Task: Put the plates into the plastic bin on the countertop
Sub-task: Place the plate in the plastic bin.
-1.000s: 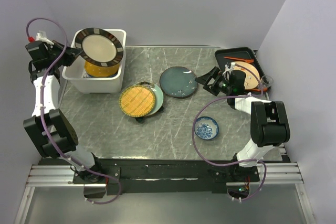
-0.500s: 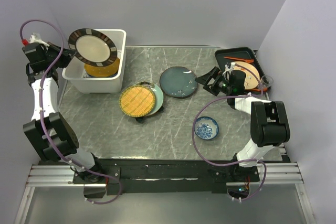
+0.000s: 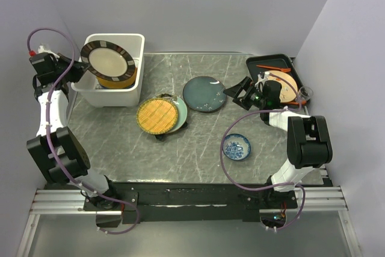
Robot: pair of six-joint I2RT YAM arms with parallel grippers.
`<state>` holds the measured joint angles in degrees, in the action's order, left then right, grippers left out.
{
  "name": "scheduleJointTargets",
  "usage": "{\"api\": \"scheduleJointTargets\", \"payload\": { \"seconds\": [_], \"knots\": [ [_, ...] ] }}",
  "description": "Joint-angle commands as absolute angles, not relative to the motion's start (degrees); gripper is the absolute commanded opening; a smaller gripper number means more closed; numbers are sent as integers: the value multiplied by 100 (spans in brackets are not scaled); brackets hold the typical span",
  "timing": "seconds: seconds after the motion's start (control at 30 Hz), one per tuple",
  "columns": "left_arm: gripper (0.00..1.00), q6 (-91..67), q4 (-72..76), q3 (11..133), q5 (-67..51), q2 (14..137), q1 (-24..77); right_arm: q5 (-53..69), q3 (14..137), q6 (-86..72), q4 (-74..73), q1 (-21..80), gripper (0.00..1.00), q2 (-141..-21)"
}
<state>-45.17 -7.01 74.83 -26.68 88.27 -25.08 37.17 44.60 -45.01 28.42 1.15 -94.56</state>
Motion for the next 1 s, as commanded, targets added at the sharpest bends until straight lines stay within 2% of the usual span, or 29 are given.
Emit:
{"api": "scheduleJointTargets", "payload": {
  "seconds": [0.0, 0.97],
  "knots": [
    [1, -4746, 150, 7717, -2865, 8762, -2531, 3779, 4509, -4368, 2944, 149, 100, -9431],
    [1, -4043, -1291, 8631, -2347, 9905, -2267, 3762, 4597, -4333, 2830, 149, 100, -9545]
  ]
}}
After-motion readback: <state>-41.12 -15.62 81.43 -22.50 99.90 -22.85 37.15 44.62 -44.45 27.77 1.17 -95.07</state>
